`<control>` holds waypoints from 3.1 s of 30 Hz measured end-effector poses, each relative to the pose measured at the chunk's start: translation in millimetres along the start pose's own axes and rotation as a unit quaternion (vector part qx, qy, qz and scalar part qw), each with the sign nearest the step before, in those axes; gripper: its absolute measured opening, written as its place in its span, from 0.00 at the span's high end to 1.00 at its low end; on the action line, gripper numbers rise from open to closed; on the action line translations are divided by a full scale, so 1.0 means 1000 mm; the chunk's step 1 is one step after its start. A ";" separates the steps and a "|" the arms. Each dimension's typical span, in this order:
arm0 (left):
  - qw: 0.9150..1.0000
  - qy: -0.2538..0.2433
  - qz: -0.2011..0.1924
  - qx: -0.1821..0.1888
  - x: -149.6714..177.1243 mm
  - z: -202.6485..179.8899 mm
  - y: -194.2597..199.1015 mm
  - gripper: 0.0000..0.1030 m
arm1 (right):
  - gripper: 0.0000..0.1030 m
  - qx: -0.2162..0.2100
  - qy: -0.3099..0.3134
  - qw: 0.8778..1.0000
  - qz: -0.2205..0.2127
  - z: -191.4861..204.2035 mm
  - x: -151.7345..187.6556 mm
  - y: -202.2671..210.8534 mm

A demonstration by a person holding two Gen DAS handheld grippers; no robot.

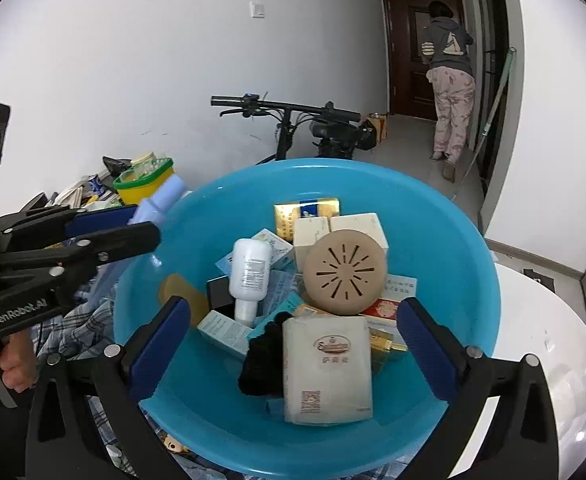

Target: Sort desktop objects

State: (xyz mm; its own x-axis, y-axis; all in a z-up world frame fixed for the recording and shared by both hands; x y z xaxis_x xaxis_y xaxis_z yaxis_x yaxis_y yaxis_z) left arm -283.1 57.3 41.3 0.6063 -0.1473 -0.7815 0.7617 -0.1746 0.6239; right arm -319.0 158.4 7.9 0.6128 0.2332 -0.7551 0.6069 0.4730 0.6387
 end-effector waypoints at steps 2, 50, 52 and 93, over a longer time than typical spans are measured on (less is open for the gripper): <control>1.000 -0.001 0.001 0.003 0.000 0.000 0.001 0.68 | 0.01 -0.004 -0.001 1.000 0.001 -0.001 0.001 -0.001; 0.999 -0.009 -0.041 -0.032 -0.022 -0.007 0.066 0.00 | 0.00 -0.007 0.078 0.997 -0.008 0.085 0.059 0.150; 0.999 -0.010 -0.047 -0.027 -0.024 -0.012 0.073 0.00 | 0.00 -0.018 0.069 0.997 -0.007 0.091 0.075 0.164; 0.991 -0.072 -0.083 -0.071 0.003 -0.059 0.122 0.00 | 0.00 0.069 -0.029 0.995 -0.067 0.050 0.200 0.136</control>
State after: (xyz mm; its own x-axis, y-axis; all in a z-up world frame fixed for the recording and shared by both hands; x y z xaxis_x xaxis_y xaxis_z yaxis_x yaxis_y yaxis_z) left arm -174.9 92.8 115.3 0.4391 -0.2676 -0.8577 0.8788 -0.0708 0.4720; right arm -88.8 227.0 -49.2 0.5473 0.1239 -0.8277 0.7467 0.3743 0.5498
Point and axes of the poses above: each gripper's, at about its wrist camera, not at the fingertips, and y roughly against the way its jaws point, z to its left, x to its underside, the point moved 9 cm from there along -y, roughly the way its jaws point, and after that the axes turned 3 degrees about -y, right-handed, at the moved point
